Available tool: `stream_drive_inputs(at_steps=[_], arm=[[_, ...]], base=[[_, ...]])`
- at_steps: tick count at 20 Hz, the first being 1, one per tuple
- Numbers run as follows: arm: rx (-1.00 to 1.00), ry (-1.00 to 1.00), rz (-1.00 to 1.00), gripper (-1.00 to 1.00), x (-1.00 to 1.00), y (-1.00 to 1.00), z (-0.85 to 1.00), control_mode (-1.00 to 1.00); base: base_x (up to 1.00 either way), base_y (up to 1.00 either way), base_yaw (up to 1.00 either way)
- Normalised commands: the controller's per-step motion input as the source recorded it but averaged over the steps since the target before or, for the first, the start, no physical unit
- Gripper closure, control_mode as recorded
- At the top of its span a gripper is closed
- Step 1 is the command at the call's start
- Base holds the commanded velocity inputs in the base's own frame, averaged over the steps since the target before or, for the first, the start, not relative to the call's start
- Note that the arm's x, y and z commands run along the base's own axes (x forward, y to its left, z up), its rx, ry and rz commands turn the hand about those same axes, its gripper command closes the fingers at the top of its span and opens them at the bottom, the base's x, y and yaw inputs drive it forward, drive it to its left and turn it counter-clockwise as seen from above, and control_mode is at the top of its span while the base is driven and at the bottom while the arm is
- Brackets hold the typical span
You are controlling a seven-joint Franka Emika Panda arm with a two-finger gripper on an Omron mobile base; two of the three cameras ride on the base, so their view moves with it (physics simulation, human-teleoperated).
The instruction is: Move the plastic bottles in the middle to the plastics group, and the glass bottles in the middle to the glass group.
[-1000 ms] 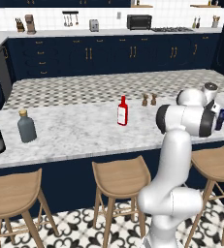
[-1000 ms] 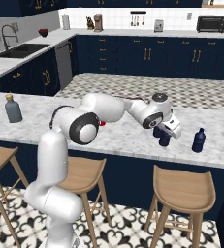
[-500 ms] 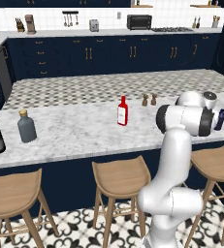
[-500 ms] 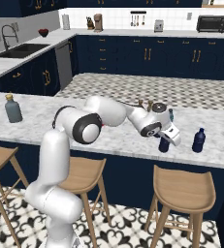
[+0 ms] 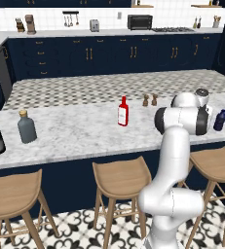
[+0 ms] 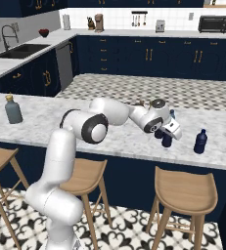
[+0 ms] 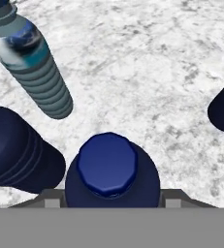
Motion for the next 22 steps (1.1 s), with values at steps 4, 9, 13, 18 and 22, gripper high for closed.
stream_drive_inputs(at_steps=[4,9,13,18,22], arm=[[0.00,0.04,0.00,1.00,0.00,-0.03,-0.06,-1.00],[0.00,0.01,0.00,1.00,0.00,0.00,-0.41,-1.00],[0.00,0.00,0.00,1.00,0.00,0.00,-0.36,-1.00],[0.00,0.00,0.00,-1.00,0.00,0.00,-0.04,-1.00],[0.00,0.00,0.00,-1.00,0.00,0.00,0.03,-1.00]], base=[[0.00,0.00,0.00],[0.00,0.00,0.00],[0.00,0.00,0.00],[0.00,0.00,0.00],[0.00,0.00,0.00]])
